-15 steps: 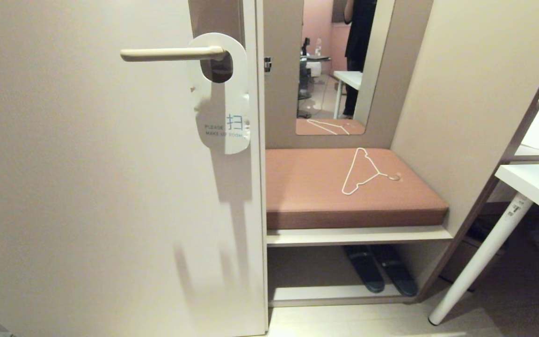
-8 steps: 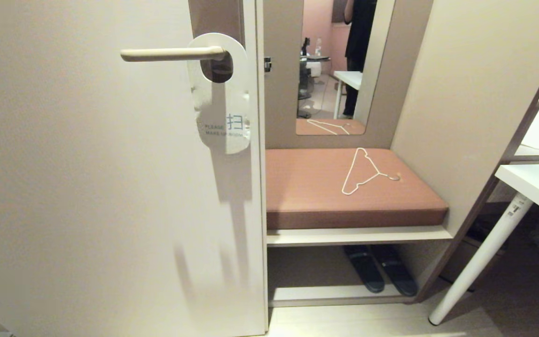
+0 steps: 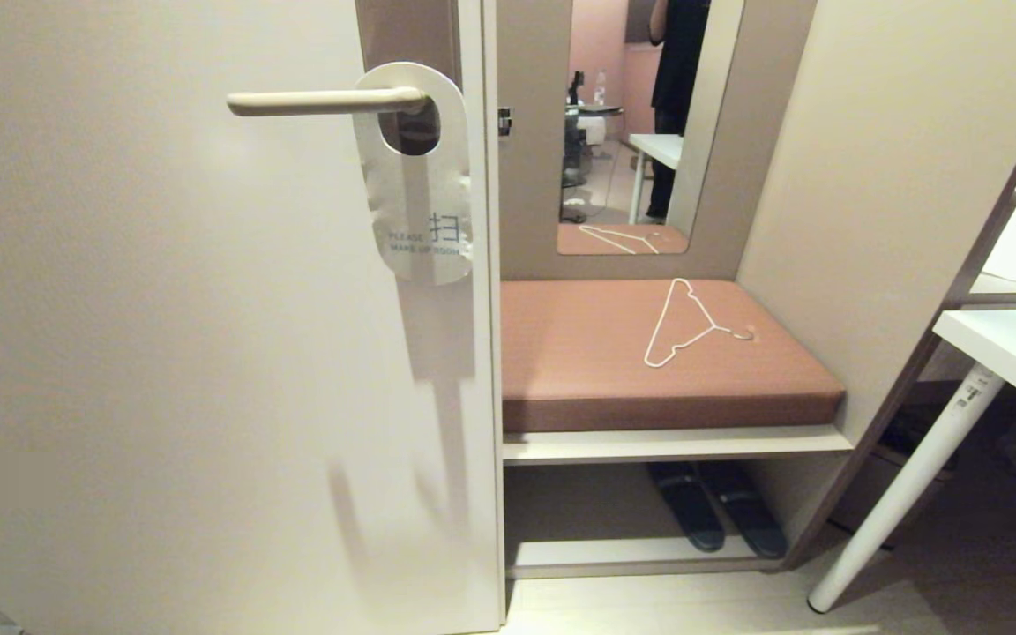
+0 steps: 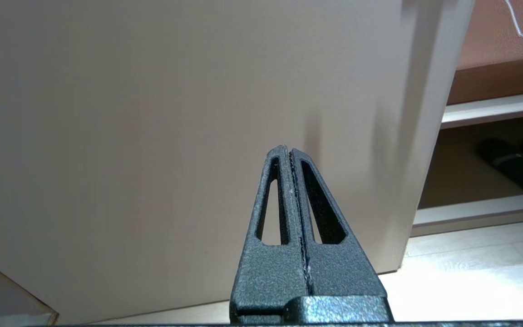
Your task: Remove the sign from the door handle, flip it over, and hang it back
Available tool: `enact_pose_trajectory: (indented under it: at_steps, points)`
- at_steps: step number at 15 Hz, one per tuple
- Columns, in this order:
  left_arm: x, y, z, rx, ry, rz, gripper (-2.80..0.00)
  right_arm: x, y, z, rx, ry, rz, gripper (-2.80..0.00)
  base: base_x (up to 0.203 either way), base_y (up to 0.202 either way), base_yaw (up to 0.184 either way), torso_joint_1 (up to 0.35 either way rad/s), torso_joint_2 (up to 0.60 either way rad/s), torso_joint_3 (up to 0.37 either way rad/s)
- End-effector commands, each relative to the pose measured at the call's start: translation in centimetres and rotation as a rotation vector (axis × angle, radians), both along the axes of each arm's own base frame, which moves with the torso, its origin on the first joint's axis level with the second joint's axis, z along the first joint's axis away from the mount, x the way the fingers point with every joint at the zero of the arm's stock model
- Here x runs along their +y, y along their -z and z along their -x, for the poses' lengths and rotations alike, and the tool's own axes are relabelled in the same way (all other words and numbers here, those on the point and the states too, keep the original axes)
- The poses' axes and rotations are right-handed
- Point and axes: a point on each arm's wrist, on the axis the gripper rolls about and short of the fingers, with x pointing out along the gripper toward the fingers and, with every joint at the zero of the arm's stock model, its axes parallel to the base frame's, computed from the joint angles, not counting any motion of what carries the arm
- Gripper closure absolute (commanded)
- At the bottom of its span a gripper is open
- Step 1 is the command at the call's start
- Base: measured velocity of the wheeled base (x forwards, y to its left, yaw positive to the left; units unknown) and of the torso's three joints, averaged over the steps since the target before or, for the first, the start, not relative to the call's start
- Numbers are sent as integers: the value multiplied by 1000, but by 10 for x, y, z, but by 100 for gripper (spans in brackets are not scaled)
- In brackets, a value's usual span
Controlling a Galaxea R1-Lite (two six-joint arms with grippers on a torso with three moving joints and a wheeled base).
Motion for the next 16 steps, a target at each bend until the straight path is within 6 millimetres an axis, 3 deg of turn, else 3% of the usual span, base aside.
enact_pose_trajectory:
  at_steps: [1, 16]
  points:
    - [0, 0, 0, 0, -1, 15, 0, 0, 0, 0, 2, 0, 1, 0, 0, 0, 0, 0, 0, 0]
    - [0, 0, 0, -2, -9, 74, 0, 0, 0, 0, 2, 0, 1, 0, 0, 0, 0, 0, 0, 0]
